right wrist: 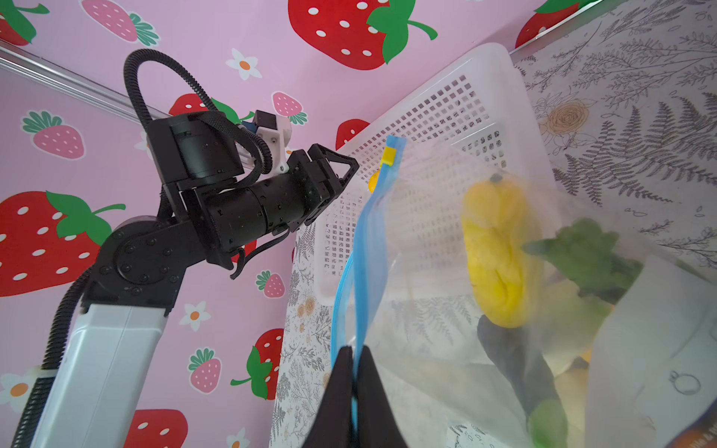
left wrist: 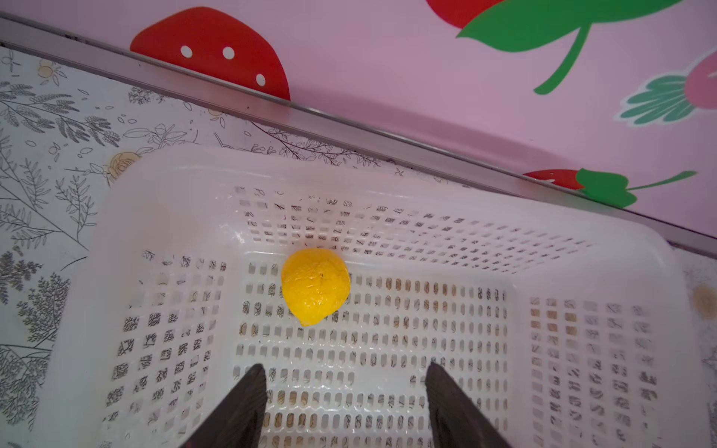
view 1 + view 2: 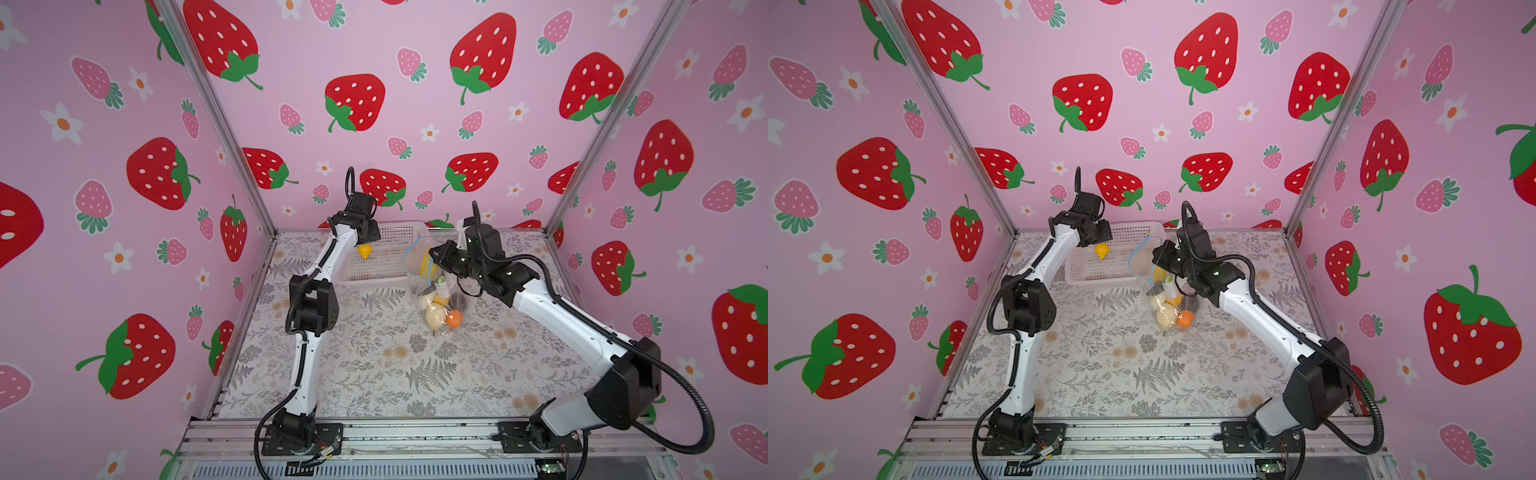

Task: Place the food in the zip-top bag and seal the zipper
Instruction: 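Move the left gripper back into the basket toward the lemon, then lower the left gripper onto the yellow lemon and close on it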

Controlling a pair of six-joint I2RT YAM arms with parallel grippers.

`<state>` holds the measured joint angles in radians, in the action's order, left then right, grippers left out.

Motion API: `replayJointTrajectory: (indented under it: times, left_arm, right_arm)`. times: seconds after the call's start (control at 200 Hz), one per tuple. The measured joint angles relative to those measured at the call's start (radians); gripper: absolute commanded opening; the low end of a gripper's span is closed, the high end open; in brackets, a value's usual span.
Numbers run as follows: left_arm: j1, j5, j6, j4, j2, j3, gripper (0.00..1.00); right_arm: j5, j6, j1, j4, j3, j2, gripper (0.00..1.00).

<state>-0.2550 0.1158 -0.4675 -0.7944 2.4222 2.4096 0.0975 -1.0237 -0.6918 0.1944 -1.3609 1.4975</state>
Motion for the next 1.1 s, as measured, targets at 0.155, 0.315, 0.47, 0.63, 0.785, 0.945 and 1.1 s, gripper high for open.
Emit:
replayJointTrajectory:
  times: [0.155, 0.315, 0.47, 0.63, 0.785, 0.945, 1.1]
  left_arm:
    - [0.003, 0.008, -0.005, 0.039, 0.075, 0.006, 0.67]
    - [0.003, 0.016, -0.009, 0.046, 0.134, 0.006, 0.68]
    - [0.003, 0.027, -0.01, 0.069, 0.146, 0.006, 0.67]
    - [0.008, 0.042, -0.011, 0.095, 0.15, 0.01, 0.7]
    - [0.012, 0.06, -0.013, 0.103, 0.164, 0.022, 0.7]
    - [0.016, 0.061, -0.018, 0.111, 0.174, 0.029, 0.68]
    - [0.019, 0.066, -0.019, 0.118, 0.193, 0.047, 0.73]
  right_arm:
    - [0.002, 0.0, 0.0, -0.011, 0.0, 0.001, 0.08]
    - [0.007, 0.0, 0.0, -0.015, 0.0, 0.008, 0.08]
    - [0.01, 0.0, 0.0, -0.018, 0.0, 0.019, 0.08]
    - [0.014, 0.0, 0.0, -0.022, 0.0, 0.027, 0.08]
    - [0.016, 0.0, 0.0, -0.022, 0.0, 0.031, 0.08]
    - [0.016, 0.0, 0.0, -0.022, 0.0, 0.034, 0.08]
    - [0.017, 0.001, 0.0, -0.022, -0.001, 0.035, 0.08]
